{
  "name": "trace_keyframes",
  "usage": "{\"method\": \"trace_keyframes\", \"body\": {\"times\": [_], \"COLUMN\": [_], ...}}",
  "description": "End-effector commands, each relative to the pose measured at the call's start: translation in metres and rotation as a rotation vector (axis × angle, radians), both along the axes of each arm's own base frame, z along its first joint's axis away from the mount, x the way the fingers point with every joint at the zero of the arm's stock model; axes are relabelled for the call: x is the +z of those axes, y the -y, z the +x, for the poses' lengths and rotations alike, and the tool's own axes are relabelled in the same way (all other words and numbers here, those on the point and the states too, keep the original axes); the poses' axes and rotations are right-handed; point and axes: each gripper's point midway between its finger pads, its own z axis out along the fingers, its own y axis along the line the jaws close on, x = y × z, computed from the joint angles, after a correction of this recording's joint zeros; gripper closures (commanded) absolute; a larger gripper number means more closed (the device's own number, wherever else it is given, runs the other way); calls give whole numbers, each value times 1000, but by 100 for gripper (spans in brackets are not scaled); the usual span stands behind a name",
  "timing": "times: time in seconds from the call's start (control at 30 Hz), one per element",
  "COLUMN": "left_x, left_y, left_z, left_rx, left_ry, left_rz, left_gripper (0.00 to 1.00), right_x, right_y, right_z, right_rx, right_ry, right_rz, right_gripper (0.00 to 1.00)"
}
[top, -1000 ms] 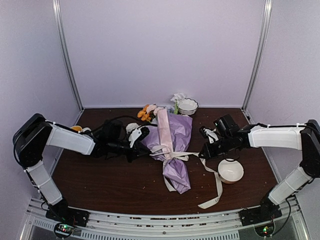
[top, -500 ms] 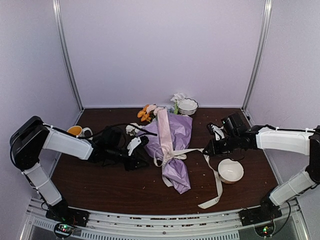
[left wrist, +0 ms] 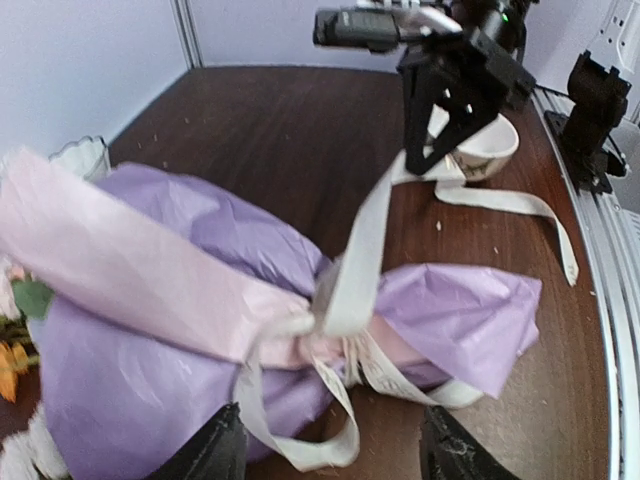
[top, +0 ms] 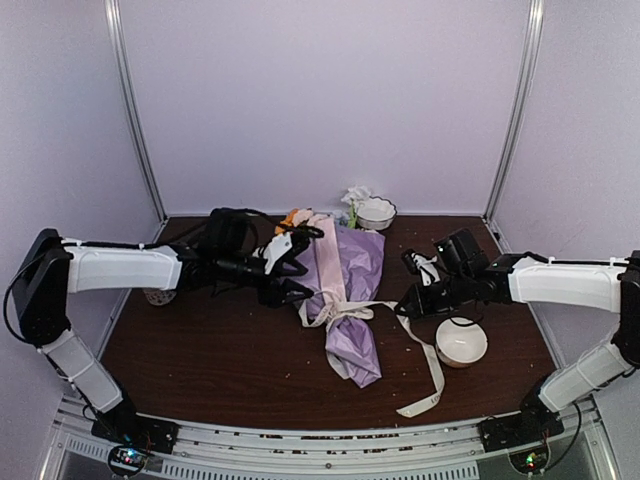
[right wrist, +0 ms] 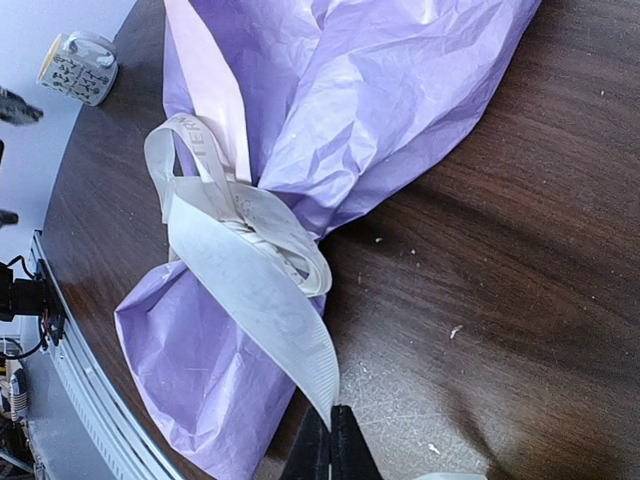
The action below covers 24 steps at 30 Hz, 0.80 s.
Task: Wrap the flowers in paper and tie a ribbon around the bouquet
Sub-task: Cross the half-tied ribbon over the folded bouquet.
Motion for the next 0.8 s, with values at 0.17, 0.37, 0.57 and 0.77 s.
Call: {"method": "trace_keyframes", "body": {"times": [0.17, 0.37, 0.57, 0.77], "left_x": [3, -27, -42, -47], "left_y": [65, 80, 84, 83], "left_z": [4, -5, 9, 37], "left_rx": [-311, -339, -259, -92], "left_ry": [52, 61, 49, 77], "left_rz": [-3, 80, 112, 141], "left_gripper": [35, 32, 52, 70], "right_x": [1, 8, 12, 21], "right_y": [-20, -36, -54, -66], "right_z": [-7, -4, -7, -10], "right_rx": [35, 40, 51, 71], "right_ry": [-38, -36, -38, -21], "right_rz": [117, 207, 266, 312], "right_gripper": [100, 100, 100, 100]}}
